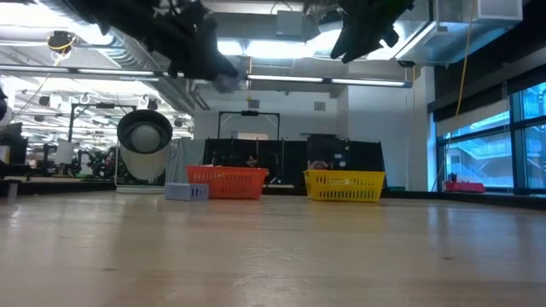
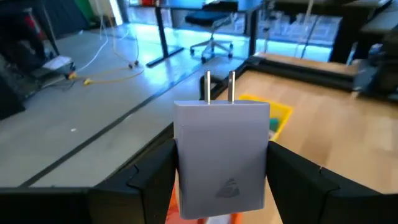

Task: Pick & Place Office items
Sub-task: Put the bottom purple charger adapter into the orange bin, then put the purple charger adapter into the orange bin

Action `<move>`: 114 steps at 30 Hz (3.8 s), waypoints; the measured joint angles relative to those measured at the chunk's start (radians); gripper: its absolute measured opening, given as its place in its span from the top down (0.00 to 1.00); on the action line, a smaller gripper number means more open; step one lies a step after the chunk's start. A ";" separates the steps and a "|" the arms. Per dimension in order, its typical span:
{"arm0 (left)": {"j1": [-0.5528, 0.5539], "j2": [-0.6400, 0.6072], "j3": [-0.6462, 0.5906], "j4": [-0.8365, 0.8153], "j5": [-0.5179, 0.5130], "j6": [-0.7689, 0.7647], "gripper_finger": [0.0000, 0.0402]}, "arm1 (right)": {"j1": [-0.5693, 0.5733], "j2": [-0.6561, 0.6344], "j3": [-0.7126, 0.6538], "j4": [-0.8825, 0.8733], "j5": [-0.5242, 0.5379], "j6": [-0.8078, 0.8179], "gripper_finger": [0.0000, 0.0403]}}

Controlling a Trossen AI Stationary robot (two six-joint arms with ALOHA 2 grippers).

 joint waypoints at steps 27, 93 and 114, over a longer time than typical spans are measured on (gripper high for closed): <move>0.282 0.284 0.000 -0.033 0.323 -0.069 0.46 | 0.011 0.130 0.000 0.021 -0.127 0.035 0.39; 0.275 0.422 0.327 -0.383 0.332 0.003 0.35 | 0.012 0.160 0.000 0.105 -0.108 -0.040 0.39; 0.011 0.421 0.623 -1.245 0.259 0.329 0.35 | 0.012 0.160 0.000 0.098 -0.127 -0.062 0.39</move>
